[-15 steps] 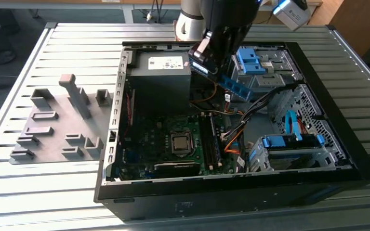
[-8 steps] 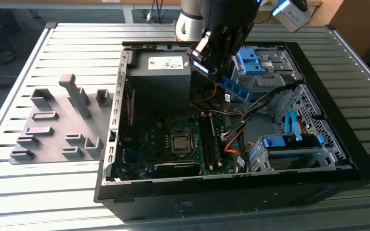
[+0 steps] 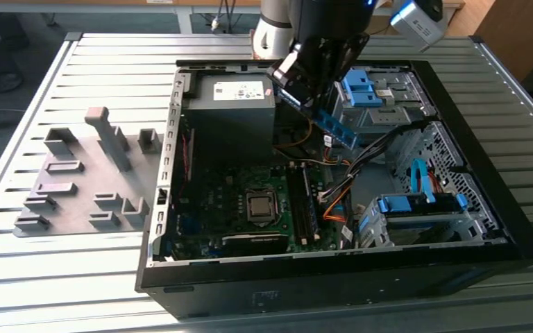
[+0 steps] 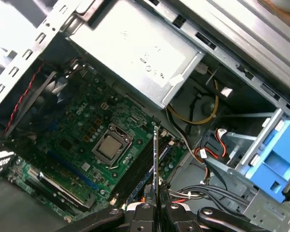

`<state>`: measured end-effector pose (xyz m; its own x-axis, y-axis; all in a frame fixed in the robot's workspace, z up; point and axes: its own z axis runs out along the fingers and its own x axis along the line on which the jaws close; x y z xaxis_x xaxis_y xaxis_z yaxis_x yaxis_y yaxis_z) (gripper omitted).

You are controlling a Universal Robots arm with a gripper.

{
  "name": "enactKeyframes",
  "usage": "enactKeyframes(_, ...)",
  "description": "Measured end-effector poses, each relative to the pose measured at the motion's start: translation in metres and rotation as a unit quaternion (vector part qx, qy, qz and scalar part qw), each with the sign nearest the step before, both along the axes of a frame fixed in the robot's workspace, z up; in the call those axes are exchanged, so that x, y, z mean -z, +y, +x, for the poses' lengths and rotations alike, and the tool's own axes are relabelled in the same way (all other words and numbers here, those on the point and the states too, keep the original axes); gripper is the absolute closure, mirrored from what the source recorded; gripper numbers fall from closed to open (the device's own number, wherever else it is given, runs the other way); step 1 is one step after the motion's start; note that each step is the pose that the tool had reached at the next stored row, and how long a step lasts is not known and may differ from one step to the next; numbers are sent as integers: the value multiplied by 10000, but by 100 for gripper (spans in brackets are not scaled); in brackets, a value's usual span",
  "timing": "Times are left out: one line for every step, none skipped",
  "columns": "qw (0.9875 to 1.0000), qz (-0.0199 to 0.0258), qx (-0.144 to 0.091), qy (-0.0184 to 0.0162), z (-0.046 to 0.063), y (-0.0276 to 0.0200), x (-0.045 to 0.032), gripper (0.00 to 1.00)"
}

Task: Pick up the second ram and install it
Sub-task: 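Insert the second ram into the second slot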

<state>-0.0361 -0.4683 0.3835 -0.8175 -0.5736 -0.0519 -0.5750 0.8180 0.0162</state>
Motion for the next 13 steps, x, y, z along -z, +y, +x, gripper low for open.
enactKeyframes(10000, -1, 74, 0, 0, 0, 0, 86)
enactKeyframes(9999, -1, 157, 0, 0, 0, 0, 86)
enactKeyframes(9997, 0, 245, 0, 0, 0, 1, 86)
enactKeyframes(9994, 0, 334, 0, 0, 0, 2, 86)
enactKeyframes(9991, -1, 425, 0, 0, 0, 2, 86)
enactKeyframes(9986, -1, 522, 0, 0, 0, 2, 86)
enactKeyframes(9981, -1, 612, 0, 0, 0, 2, 86)
enactKeyframes(9975, -1, 702, 0, 0, 0, 2, 86)
enactKeyframes(9969, -1, 791, 0, 0, 0, 3, 86)
enactKeyframes(9961, -1, 881, 0, 0, 0, 3, 86)
enactKeyframes(9953, -1, 969, 0, 0, 0, 3, 86)
enactKeyframes(9944, -1, 1058, 0, 0, 0, 3, 86)
enactKeyframes(9933, -1, 1152, 0, 0, 0, 3, 86)
